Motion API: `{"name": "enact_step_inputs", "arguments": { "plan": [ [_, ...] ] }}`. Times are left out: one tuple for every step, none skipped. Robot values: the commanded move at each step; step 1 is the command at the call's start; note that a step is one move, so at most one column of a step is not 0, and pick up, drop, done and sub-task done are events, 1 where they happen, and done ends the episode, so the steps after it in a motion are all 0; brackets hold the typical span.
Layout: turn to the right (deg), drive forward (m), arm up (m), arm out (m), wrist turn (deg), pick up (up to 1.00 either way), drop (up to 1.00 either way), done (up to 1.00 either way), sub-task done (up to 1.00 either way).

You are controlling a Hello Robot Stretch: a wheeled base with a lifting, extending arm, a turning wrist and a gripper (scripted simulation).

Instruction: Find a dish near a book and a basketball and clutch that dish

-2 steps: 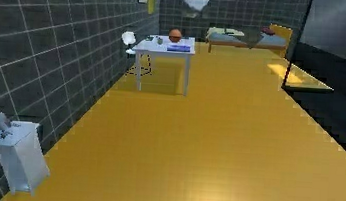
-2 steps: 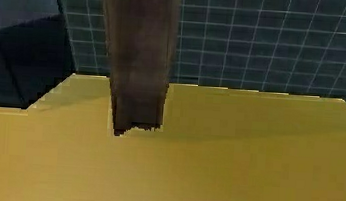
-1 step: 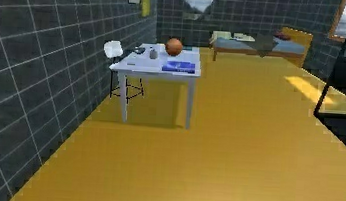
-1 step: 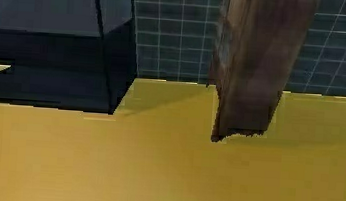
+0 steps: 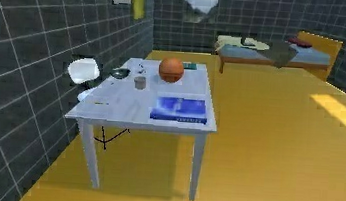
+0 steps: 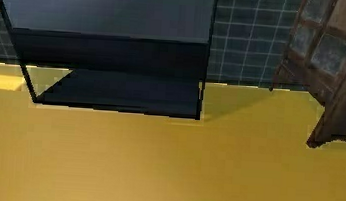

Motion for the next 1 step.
{"name": "enact_step_inputs", "arguments": {
  "plan": [
    [-3.0,0.00,0.00,0.00,0.0,0.00,0.00,0.00,0.00]
  ]
}}
